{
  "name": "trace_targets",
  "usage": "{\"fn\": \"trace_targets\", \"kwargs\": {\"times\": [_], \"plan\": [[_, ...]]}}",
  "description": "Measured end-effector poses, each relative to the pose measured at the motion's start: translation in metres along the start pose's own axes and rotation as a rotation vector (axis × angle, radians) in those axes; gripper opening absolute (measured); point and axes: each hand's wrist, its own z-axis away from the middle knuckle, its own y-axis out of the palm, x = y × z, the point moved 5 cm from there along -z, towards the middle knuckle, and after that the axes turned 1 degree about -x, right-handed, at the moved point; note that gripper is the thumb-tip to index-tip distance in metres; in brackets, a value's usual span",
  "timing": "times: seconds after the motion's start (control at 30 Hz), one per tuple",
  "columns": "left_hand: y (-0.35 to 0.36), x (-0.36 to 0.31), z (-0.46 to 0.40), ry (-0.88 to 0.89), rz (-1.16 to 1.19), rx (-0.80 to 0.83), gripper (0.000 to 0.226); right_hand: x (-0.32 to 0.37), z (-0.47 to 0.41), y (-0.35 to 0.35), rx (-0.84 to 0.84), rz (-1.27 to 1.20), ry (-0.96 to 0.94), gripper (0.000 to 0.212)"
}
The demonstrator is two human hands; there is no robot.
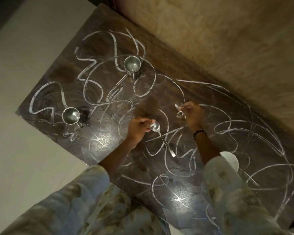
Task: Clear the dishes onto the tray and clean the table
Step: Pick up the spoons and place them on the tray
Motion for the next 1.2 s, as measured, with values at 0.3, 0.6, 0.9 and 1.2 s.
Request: {"fn": "trace_targets", "kwargs": {"times": [0.3,0.6,0.9,1.2], "plan": [[0.028,-0.048,0.061,0.051,0.148,0.081,0.007,0.034,0.121,-0.049,0.179,-0.422,0.122,0.017],[0.086,-0.070,0.167,0.170,0.103,0.102,0.014,0.018,0.197,-0.141,0.025,-0.299,-0.185,0.022],[0.142,-0.087,0.265,0.423,-0.067,0.281,0.018,-0.018,0.268,-0.202,-0.045,-0.217,-0.186,0.020],[0.187,-0.053,0.270,0.332,-0.097,0.120,0.026,-0.068,0.326,-0.219,-0.214,0.310,-0.166,0.034]]}}
